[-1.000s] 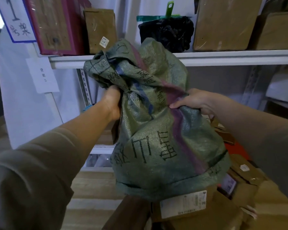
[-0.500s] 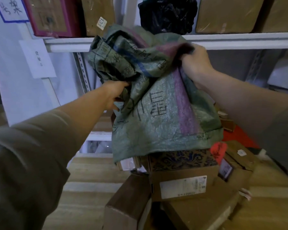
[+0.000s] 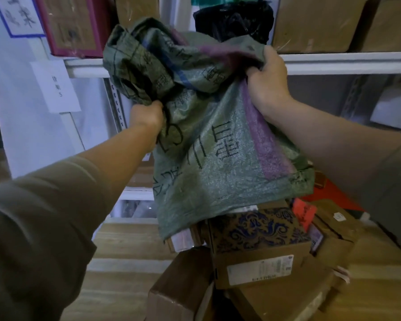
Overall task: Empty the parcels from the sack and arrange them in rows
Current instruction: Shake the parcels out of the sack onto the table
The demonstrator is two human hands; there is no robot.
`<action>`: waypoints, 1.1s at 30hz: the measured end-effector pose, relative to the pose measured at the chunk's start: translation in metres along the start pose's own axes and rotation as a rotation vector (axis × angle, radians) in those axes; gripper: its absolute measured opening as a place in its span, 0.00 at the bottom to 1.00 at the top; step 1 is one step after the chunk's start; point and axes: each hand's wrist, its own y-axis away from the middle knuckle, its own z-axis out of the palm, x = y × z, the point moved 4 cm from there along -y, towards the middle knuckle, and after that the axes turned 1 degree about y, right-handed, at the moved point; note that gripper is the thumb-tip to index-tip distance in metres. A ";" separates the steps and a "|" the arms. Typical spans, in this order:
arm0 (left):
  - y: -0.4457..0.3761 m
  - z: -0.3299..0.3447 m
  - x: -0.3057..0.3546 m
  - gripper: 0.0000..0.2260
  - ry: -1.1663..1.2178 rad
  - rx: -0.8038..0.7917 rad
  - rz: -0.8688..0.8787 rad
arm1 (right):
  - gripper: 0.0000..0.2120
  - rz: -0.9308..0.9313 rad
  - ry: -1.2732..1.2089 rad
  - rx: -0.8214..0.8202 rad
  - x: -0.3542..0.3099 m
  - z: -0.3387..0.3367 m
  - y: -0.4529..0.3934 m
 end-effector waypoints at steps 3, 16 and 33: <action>-0.001 0.001 0.003 0.17 0.038 -0.003 0.010 | 0.14 -0.053 -0.016 0.054 -0.007 0.004 -0.002; 0.005 -0.002 0.015 0.16 0.044 0.047 0.089 | 0.13 -0.113 -0.111 0.036 -0.024 0.005 -0.010; 0.031 0.023 -0.007 0.34 -0.385 -0.706 -0.064 | 0.15 -0.054 -0.182 -0.156 -0.038 0.031 0.003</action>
